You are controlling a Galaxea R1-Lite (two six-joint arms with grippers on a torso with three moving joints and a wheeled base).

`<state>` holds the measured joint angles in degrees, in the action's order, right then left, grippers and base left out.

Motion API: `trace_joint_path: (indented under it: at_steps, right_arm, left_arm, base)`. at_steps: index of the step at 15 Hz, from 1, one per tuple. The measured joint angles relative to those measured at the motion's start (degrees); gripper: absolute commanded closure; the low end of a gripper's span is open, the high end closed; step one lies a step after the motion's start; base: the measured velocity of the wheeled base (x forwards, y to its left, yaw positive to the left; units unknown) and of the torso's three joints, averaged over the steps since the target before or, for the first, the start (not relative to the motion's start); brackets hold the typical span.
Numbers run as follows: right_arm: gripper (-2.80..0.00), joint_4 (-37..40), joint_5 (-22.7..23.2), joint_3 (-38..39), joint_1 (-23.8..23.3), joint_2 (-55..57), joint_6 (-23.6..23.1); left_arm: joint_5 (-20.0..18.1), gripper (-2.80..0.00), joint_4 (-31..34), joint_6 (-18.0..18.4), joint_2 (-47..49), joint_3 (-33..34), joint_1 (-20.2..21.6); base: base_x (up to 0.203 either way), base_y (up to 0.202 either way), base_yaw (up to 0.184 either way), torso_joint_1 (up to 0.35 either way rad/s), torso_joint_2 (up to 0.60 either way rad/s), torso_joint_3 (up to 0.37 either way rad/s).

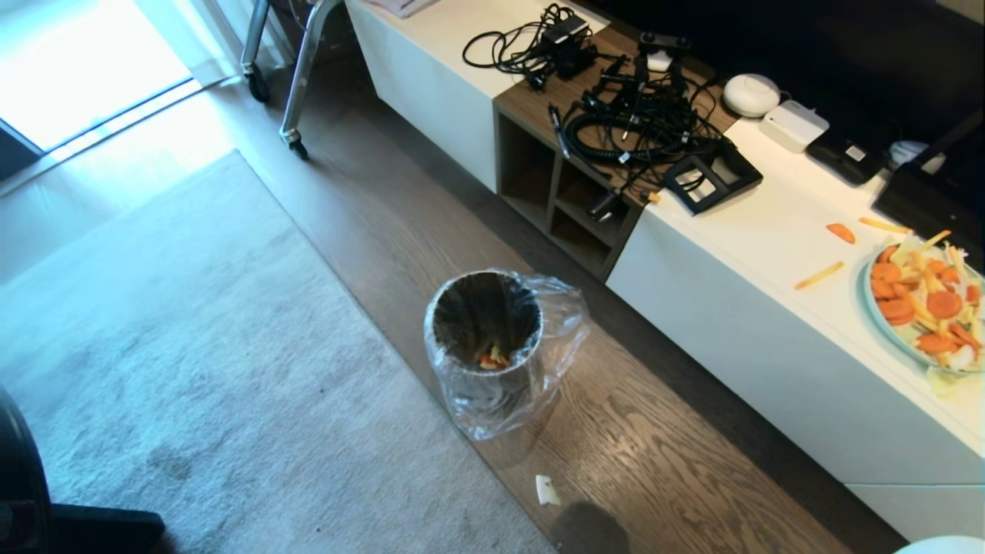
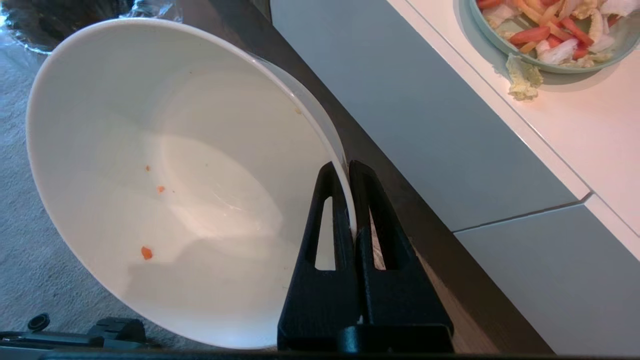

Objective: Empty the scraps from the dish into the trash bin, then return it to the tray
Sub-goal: Put the bowl back to the table

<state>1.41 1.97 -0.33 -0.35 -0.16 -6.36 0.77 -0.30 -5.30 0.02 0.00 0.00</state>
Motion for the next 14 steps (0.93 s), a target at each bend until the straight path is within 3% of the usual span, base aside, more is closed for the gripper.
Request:
trace_joint_path:
  at_steps: [14]
  right_arm:
    - [0.0, 0.01, 0.02, 0.0, 0.0, 0.06, 0.0]
  left_arm:
    - [-0.02, 0.0, -0.01, -0.01, 0.0, 0.0, 0.0]
  base:
    - [0.0, 0.0, 0.0, 0.001, 0.0, 0.203]
